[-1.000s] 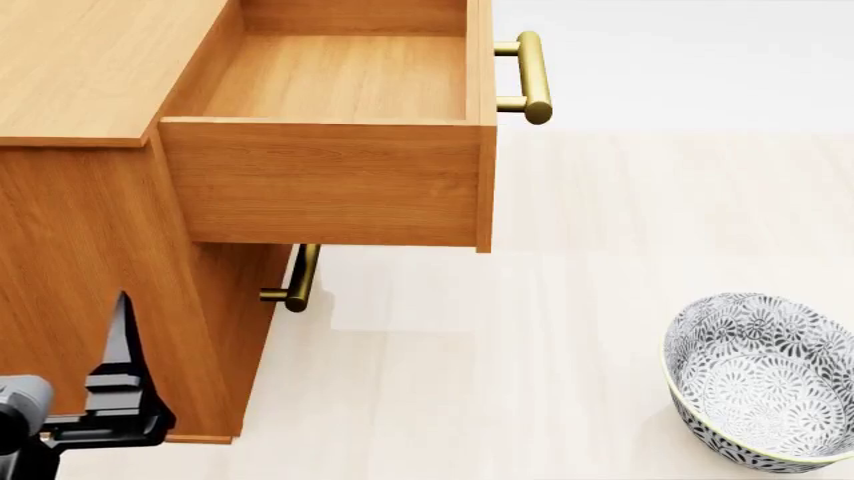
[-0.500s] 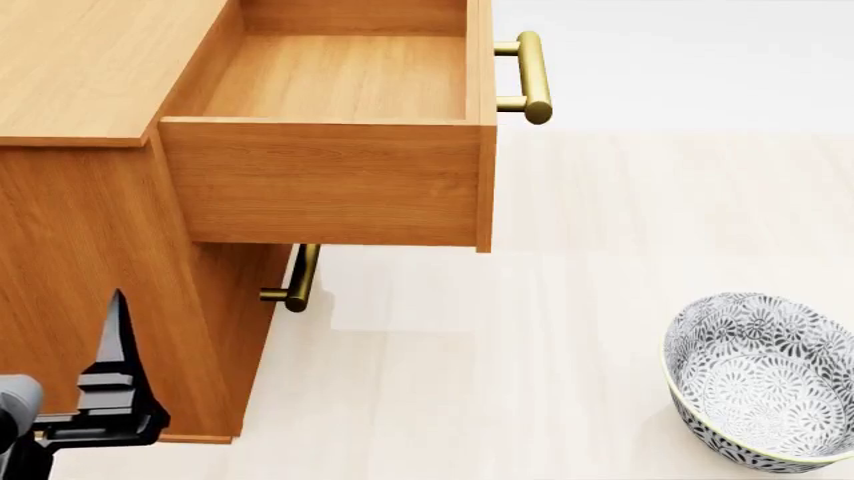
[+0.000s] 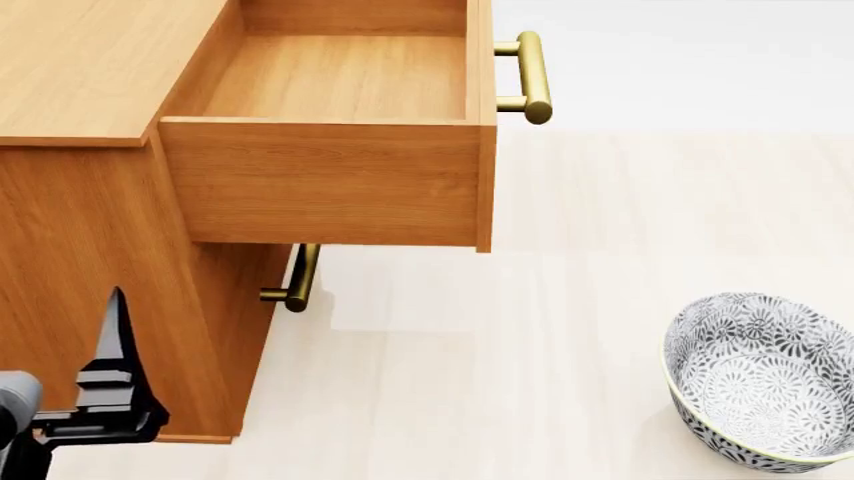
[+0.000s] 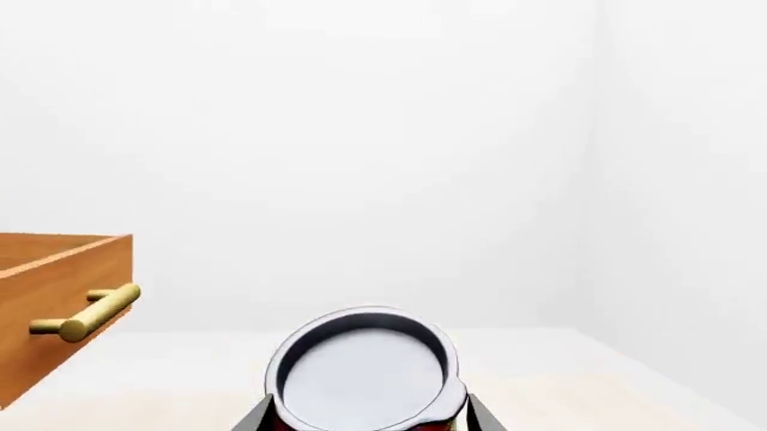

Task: Put the ketchup in the top drawer of the cabinet.

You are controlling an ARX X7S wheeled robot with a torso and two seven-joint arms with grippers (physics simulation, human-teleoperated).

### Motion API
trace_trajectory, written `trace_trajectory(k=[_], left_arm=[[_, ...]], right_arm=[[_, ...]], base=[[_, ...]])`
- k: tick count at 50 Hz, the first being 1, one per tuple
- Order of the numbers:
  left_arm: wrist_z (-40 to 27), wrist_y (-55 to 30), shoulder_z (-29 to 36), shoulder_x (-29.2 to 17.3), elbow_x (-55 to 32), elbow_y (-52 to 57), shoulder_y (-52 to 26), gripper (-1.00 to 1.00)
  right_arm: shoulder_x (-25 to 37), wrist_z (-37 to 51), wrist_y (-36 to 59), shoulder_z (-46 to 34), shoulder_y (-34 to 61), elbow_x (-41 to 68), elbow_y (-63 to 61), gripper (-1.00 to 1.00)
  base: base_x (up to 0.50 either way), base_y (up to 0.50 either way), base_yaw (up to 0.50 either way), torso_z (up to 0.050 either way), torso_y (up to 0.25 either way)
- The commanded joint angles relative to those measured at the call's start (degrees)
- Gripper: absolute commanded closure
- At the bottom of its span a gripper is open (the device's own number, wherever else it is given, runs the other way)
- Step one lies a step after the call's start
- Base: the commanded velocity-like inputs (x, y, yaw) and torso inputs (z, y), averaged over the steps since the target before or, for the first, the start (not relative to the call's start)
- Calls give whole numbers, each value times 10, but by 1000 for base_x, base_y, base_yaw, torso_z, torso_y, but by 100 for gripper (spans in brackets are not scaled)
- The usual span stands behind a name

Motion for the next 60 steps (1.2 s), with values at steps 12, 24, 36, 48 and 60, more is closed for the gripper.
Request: trace_trajectory(k=[12,24,36,48,60], left_arm=[[-5,-3,3,-4,-5,0,-4,-100],[-4,2,3,-4,-7,-10,-6,-100],[-7,-1,8,-5,-8,-9,-9,-100],[-8,2,9,-7,-9,-12,-8,-100],[-11,4,9,-8,-10,-13,-7,-100]], right_arm=[[141,124,96,-76,216,139,19,100],[180,160,94,-194,361,167,55,100],[185,179,114,-332,536,171,97,100],[154,166,148,-443,701,151,141,100],[106,139,159,-516,807,109,193,100]], base=[[0,0,0,0,0],[0,0,0,0,0],[0,0,0,0,1],[0,0,0,0,0],[0,0,0,0,0]])
